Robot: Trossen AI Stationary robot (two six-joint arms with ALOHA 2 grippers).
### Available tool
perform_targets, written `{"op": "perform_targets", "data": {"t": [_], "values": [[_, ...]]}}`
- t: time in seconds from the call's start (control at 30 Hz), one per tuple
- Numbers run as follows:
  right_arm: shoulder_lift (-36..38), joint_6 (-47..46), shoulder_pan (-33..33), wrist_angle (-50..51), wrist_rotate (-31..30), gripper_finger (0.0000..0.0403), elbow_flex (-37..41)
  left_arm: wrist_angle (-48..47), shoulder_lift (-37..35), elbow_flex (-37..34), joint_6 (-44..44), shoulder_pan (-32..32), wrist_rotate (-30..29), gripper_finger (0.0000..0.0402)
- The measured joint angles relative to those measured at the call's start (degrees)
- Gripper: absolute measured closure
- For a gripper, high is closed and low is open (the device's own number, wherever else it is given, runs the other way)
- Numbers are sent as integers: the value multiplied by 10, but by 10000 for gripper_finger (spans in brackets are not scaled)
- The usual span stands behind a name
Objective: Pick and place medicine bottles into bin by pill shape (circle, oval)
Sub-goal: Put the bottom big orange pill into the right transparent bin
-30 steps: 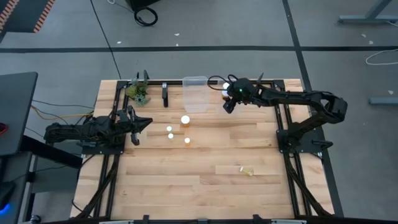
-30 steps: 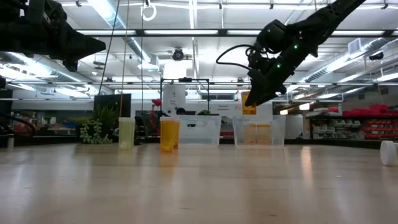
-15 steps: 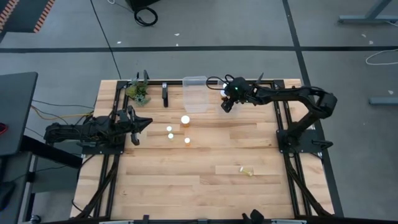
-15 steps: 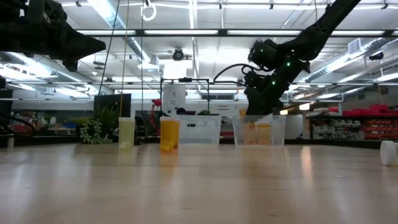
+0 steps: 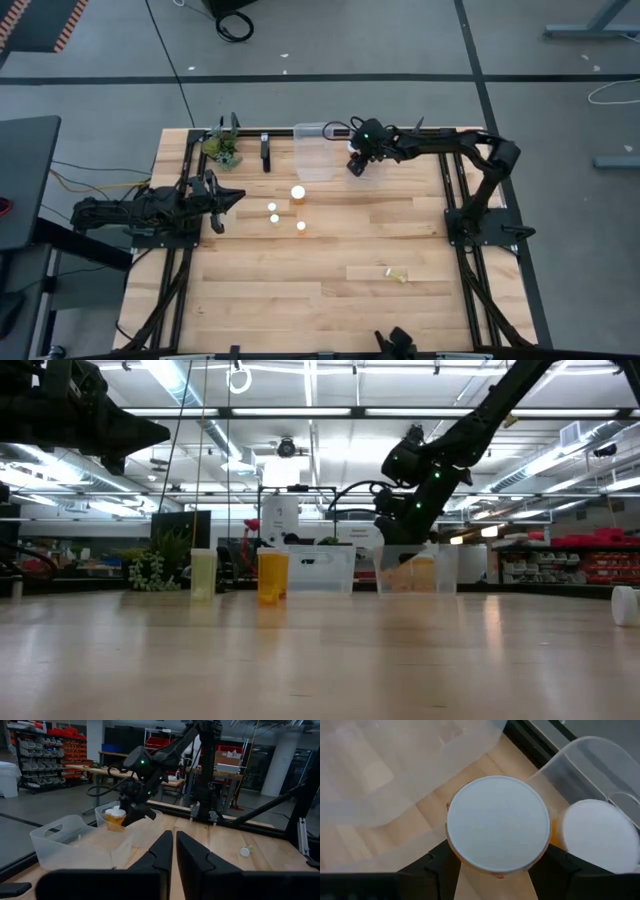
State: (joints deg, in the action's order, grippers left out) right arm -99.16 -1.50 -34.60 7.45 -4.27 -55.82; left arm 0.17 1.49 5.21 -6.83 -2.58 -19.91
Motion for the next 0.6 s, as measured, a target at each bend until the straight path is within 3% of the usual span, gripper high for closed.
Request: {"op": "perform_targets", "data": {"t": [0.6], "values": [[12,-67,29,47,-71,194,-5,0,0,0,0,0,0,375]]}}
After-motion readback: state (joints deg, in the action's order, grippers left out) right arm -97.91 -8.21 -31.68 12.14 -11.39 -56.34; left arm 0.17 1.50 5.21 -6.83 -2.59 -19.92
